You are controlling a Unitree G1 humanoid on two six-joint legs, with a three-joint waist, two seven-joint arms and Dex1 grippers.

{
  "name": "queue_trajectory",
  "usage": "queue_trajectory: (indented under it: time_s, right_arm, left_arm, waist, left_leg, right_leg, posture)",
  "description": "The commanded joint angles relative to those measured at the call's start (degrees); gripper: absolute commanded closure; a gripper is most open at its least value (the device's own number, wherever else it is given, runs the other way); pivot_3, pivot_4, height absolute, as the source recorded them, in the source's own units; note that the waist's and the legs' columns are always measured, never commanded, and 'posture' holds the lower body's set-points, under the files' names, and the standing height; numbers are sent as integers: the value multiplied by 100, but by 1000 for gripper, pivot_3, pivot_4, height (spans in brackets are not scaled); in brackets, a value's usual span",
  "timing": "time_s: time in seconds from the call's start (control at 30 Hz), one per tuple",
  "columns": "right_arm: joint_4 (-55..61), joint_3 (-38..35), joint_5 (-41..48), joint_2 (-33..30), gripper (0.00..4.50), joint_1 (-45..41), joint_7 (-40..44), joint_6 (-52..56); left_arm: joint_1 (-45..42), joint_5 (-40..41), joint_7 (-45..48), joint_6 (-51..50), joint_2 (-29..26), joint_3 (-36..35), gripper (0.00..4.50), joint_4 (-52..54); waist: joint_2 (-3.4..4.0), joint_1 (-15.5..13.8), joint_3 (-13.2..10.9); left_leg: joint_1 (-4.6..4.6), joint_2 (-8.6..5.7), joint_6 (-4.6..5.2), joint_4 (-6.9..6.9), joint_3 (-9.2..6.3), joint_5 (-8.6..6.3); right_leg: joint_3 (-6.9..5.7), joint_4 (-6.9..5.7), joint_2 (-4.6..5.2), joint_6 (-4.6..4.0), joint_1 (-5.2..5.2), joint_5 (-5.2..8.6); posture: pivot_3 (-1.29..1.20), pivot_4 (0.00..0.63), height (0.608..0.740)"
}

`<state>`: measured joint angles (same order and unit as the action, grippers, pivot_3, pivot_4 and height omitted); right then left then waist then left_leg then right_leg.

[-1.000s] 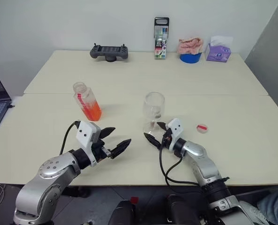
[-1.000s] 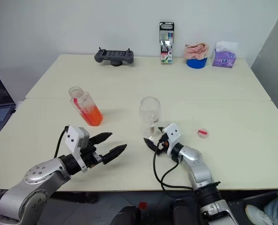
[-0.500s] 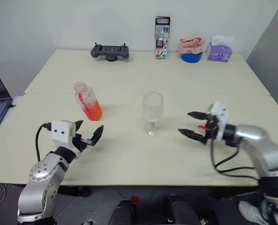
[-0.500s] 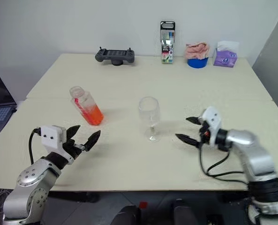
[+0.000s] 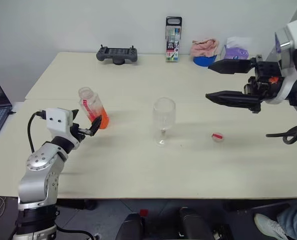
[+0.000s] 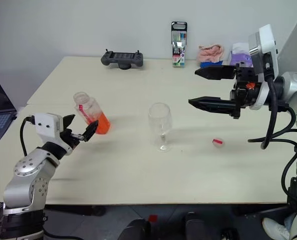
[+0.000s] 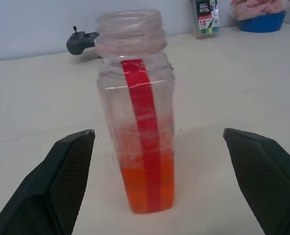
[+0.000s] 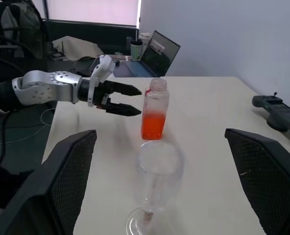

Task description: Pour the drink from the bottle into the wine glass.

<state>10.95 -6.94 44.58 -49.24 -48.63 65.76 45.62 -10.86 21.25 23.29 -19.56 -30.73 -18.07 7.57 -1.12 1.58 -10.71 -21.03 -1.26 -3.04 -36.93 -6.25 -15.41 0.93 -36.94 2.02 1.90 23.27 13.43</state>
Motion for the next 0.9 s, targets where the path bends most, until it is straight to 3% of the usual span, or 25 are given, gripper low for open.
queue_trajectory:
  time_s: [0.03, 0.5, 0.73, 0.9]
  right_arm:
    - [43, 72, -62, -14, 30, -23, 80, -120]
    - [143, 134, -168, -20, 30, 176, 76, -201]
    - [247, 103, -150, -66, 30, 271, 1, -141]
    - [339, 28, -100, -56, 0, 320, -121, -81]
  left_arm:
    - [-266, -97, 53, 235, -124, -98, 0, -136]
    - [-1551, -615, 27, 951, 112, 314, 0, -1700]
    - [-1683, -675, 22, 1120, 203, 359, 0, -1965]
    - [-1628, -642, -10, 1154, 191, 298, 1210, -1940]
  waist:
    - [0, -1, 0]
    - [-1, -9, -1]
    - [-1, 4, -1]
    - [-1, 0, -1]
  left_leg:
    - [0, -1, 0, 0, 0, 0]
    - [-1, -3, -1, -2, 1, 0]
    - [-1, 0, -1, 1, 0, 0]
    - [-3, -3, -1, 0, -1, 0]
  right_leg:
    - [0, -1, 1, 1, 0, 1]
    - [0, -2, 1, 3, 1, -1]
    - [0, -4, 2, -8, 6, -8]
    - [0, -4, 4, -6, 6, -8]
  posture:
    - [0, 150, 740]
    - [0, 150, 740]
    - [0, 150, 740]
    - [0, 150, 740]
